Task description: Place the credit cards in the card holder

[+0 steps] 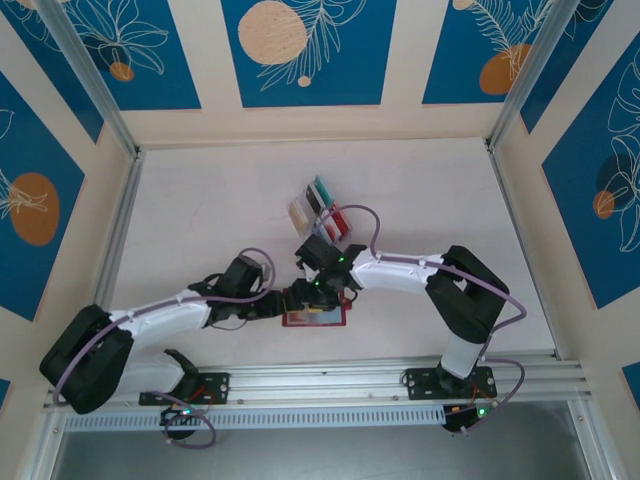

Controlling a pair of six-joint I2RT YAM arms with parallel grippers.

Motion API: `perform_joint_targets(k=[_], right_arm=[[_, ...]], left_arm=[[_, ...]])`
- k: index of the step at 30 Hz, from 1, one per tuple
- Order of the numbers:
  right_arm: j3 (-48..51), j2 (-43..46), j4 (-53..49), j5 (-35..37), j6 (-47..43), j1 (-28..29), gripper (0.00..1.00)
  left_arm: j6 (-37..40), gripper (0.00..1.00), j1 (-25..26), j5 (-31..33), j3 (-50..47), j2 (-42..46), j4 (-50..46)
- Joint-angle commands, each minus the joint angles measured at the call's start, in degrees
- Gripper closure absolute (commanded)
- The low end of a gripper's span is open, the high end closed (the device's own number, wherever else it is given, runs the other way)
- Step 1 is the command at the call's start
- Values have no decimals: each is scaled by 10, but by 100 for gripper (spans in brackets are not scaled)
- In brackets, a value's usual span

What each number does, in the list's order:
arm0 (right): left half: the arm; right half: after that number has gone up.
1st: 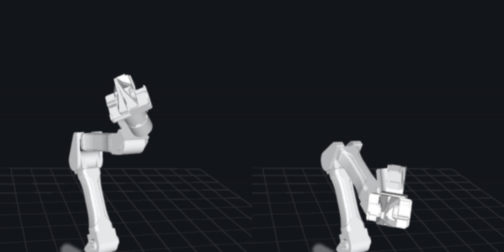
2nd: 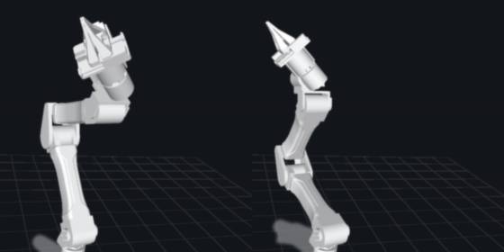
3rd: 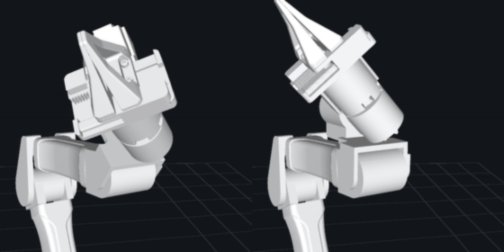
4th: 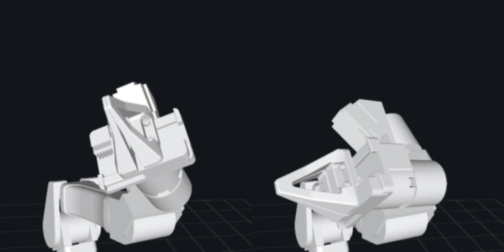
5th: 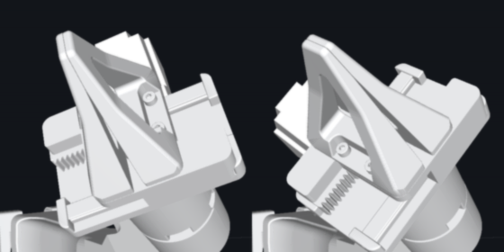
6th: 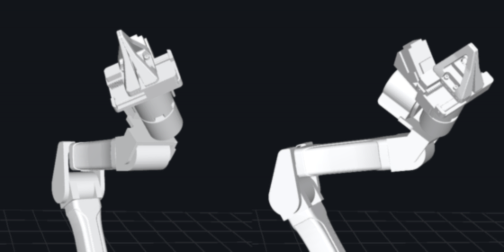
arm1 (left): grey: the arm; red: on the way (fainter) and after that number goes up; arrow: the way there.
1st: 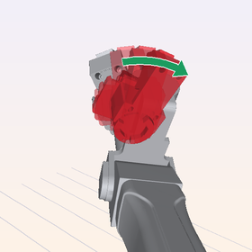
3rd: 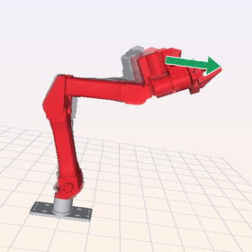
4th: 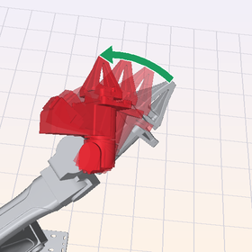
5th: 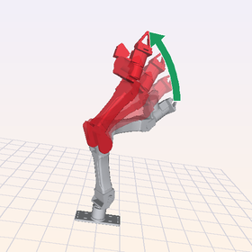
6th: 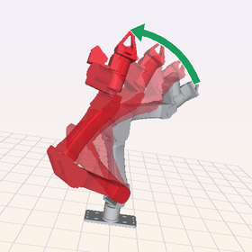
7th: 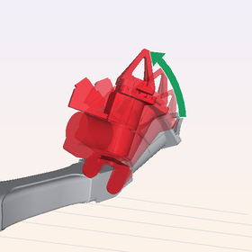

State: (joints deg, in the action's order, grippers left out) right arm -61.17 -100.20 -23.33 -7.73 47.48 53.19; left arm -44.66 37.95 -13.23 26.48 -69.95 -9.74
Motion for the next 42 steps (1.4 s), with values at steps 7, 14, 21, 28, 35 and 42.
perform_joint_targets(k=[7, 14, 21, 28, 35, 42], right_arm=[[-41, -58, 30, -24, -21, -3, 40], [-42, -60, 35, -29, -37, -6, 40], [-81, 26, -51, 10, -87, -35, 40], [-102, 76, -107, 21, -132, -164, 43], [-137, 64, -125, 26, -167, -266, 48], [-170, 22, -121, -11, -184, -325, 46]], left_arm=[[12, 52, -54, 19, -1, 96, -134], [27, 50, -83, 10, 2, 115, -151], [61, 46, -91, -9, 36, 124, -149], [86, 46, -90, -37, 89, 74, -112], [81, 46, -90, -85, 153, -27, -41], [69, 46, -90, -121, 221, -146, 25]])
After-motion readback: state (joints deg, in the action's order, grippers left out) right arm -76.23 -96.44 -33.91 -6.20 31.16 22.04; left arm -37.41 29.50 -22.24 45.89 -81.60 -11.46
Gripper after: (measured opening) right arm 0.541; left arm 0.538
